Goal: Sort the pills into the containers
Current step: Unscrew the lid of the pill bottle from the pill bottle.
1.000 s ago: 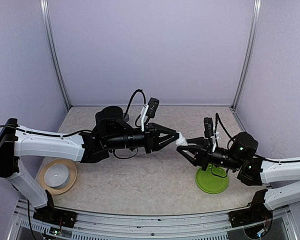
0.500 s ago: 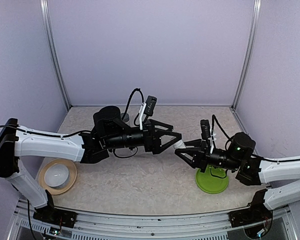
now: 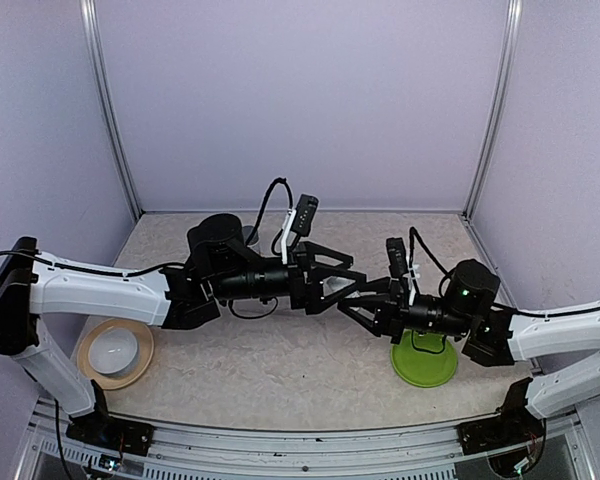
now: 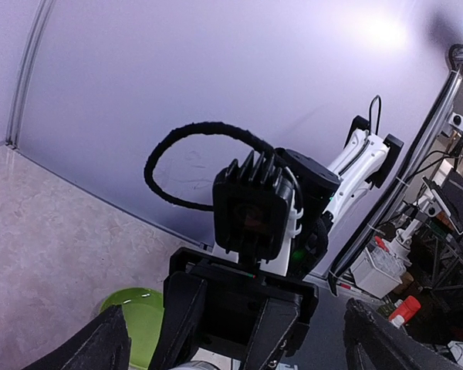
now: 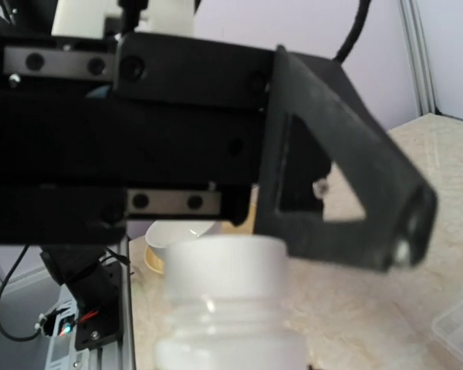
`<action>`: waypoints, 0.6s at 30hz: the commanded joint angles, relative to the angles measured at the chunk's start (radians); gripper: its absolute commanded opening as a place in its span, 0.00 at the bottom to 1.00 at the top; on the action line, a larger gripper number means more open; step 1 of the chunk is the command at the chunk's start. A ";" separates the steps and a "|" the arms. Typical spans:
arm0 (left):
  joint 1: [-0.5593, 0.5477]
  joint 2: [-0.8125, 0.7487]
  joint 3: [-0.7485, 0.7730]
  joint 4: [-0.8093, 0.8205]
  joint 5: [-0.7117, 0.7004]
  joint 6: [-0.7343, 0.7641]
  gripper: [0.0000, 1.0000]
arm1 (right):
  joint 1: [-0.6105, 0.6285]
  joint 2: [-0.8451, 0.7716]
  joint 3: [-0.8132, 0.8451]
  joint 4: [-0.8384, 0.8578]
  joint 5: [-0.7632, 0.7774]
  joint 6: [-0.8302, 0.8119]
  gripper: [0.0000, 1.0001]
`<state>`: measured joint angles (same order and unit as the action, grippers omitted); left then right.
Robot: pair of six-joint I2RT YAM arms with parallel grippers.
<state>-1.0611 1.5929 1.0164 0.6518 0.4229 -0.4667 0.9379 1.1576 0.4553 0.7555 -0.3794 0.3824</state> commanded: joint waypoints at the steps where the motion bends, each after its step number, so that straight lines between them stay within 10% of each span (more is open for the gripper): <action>1: -0.003 0.019 0.022 0.036 0.050 -0.001 0.91 | 0.010 0.018 0.029 0.034 -0.014 -0.004 0.08; 18: -0.004 -0.007 -0.022 0.036 0.012 0.015 0.75 | 0.011 -0.043 -0.021 0.011 0.121 0.001 0.08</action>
<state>-1.0607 1.6047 1.0126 0.6662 0.4393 -0.4656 0.9436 1.1553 0.4557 0.7589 -0.3321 0.3828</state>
